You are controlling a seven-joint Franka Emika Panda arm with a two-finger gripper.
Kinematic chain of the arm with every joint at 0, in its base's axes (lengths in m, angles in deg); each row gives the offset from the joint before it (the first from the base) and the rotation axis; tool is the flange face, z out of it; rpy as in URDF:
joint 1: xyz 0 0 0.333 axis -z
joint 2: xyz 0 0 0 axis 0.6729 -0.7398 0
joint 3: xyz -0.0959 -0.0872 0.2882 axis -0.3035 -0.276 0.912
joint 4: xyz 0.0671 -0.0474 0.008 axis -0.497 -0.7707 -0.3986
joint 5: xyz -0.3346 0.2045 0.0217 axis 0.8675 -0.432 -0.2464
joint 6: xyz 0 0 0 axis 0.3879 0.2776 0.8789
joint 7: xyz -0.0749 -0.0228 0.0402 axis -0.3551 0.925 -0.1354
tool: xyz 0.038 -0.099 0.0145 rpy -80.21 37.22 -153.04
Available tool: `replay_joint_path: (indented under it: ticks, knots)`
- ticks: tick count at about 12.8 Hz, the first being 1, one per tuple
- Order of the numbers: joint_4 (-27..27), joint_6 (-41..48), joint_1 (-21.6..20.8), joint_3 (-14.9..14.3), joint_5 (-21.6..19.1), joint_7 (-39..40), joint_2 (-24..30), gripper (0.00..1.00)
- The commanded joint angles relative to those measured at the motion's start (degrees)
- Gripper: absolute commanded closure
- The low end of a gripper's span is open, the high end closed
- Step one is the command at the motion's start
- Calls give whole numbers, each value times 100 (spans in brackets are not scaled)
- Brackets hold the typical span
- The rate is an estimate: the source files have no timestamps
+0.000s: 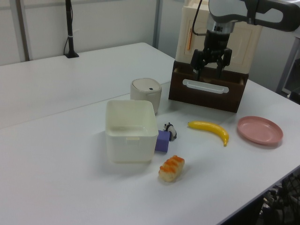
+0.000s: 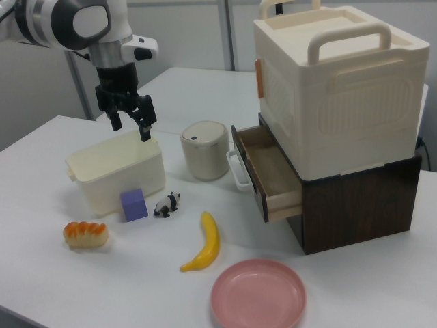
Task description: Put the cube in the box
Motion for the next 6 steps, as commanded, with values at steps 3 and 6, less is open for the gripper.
replay_joint_path:
  ticks: [3, 6]
  knots:
    - [-39, 2, 146, -75, -521, 419, 81, 0]
    - [-48, 2, 155, -49, -442, 349, 116, 0]
